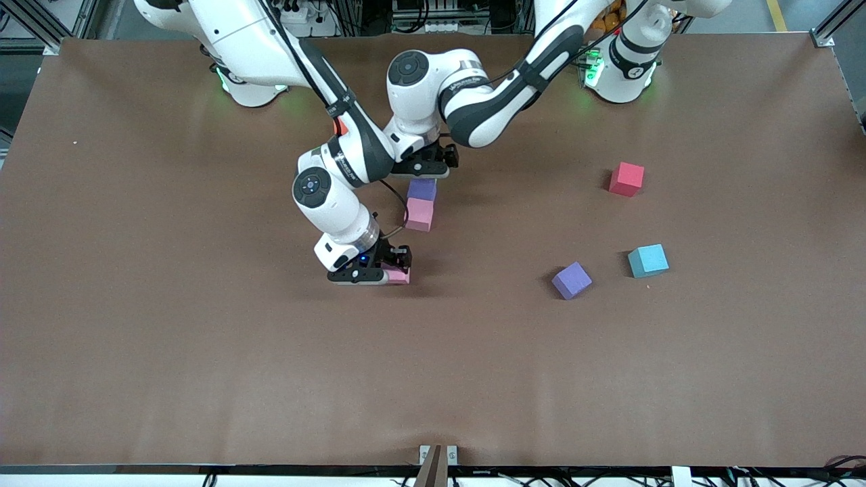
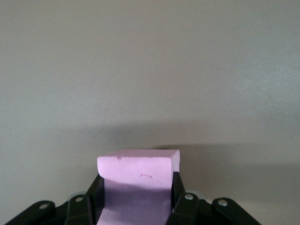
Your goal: Arrange blocks into number 1
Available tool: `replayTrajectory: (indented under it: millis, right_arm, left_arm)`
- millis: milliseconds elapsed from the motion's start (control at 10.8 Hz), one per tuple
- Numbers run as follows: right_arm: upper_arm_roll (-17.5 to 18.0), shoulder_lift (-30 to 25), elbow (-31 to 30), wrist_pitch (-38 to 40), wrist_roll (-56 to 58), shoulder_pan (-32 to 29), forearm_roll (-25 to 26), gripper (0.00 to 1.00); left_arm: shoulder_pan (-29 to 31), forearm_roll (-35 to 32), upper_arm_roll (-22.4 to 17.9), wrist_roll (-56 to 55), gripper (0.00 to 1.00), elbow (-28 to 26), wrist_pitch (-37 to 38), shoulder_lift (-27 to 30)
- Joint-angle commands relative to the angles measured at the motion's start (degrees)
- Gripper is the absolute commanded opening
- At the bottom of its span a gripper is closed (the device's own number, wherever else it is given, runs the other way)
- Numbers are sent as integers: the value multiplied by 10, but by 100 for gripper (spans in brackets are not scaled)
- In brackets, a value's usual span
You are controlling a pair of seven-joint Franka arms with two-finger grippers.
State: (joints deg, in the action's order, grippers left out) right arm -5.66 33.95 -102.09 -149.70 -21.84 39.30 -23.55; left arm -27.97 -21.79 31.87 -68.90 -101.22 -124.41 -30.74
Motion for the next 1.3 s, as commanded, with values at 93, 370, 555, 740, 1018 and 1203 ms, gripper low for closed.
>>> replayTrajectory:
  millis: [93,370,555,740,1018,1203]
  right_arm:
    - [4,-48,-70,-16,23,-54,5,59]
    - [-21,-56,-95,-16,112,-97,5,59]
    - [-21,-57,-96,-16,102,-74,4,59]
    - [-21,-61,-95,-16,58,-22,4,59]
    - [-21,-62,-96,-16,12,45,4,60]
    - [-21,-54,-94,-18,-20,74,4,60]
  left_arm:
    - [134,-9,2,45,100,-6,-2,26]
    - [233,-6,2,70,100,1,-2,22]
    - [260,10,0,18,100,29,-2,-2]
    - [284,10,0,4,100,38,-2,-17]
    - [302,9,-3,-11,100,38,-7,-40]
    - [308,3,-12,-23,100,37,-7,-53]
